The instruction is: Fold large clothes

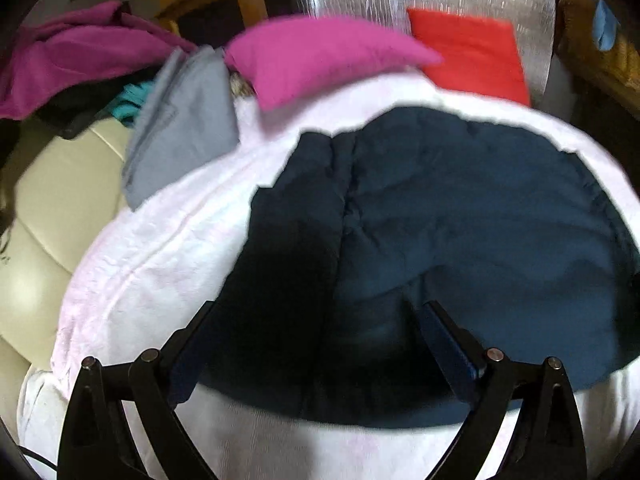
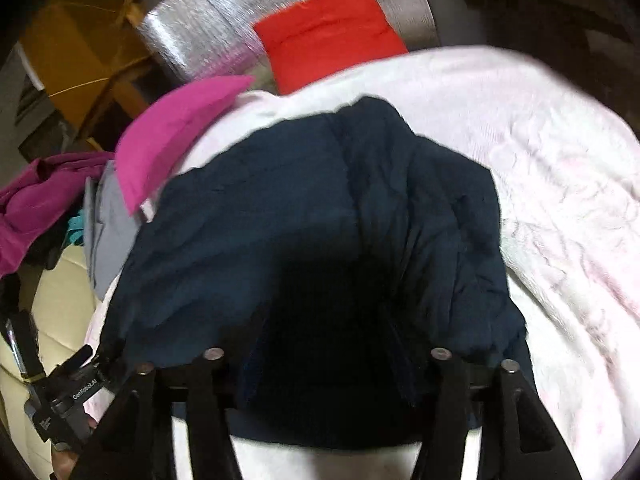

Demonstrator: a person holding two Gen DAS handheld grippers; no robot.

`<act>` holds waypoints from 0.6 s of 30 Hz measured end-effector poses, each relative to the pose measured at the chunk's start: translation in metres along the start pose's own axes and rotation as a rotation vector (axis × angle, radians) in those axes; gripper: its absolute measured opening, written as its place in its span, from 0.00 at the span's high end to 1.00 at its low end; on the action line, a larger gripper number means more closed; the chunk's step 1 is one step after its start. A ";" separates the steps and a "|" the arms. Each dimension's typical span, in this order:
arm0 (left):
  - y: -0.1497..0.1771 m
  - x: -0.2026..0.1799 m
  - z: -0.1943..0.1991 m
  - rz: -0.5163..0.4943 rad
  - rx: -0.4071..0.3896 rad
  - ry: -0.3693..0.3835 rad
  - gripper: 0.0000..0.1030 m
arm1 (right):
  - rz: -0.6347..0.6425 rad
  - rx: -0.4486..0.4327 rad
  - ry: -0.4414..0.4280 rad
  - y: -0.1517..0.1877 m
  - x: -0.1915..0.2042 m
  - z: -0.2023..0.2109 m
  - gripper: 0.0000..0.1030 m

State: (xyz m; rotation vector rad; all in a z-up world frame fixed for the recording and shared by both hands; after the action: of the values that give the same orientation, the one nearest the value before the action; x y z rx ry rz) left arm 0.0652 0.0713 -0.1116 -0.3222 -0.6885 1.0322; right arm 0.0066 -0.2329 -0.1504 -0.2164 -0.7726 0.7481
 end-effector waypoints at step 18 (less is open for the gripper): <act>-0.010 -0.020 0.237 -0.037 -0.394 -0.101 0.03 | 0.218 -0.471 -0.019 0.026 0.050 0.223 0.05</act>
State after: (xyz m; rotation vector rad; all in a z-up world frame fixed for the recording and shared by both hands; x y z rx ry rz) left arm -0.0904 0.0329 0.0642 -0.5985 -0.9878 0.8782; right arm -0.1395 -0.1990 0.0246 -0.7286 -0.9469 0.7645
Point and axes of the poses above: each gripper's, at about its wrist camera, not at the fingertips, and z roughly against the way its jaws point, x to its left, y to its underside, the point moved 4 cm from there along -z, roughly the way its jaws point, and after that the axes turned 15 degrees about -z, right-handed, at the moved point
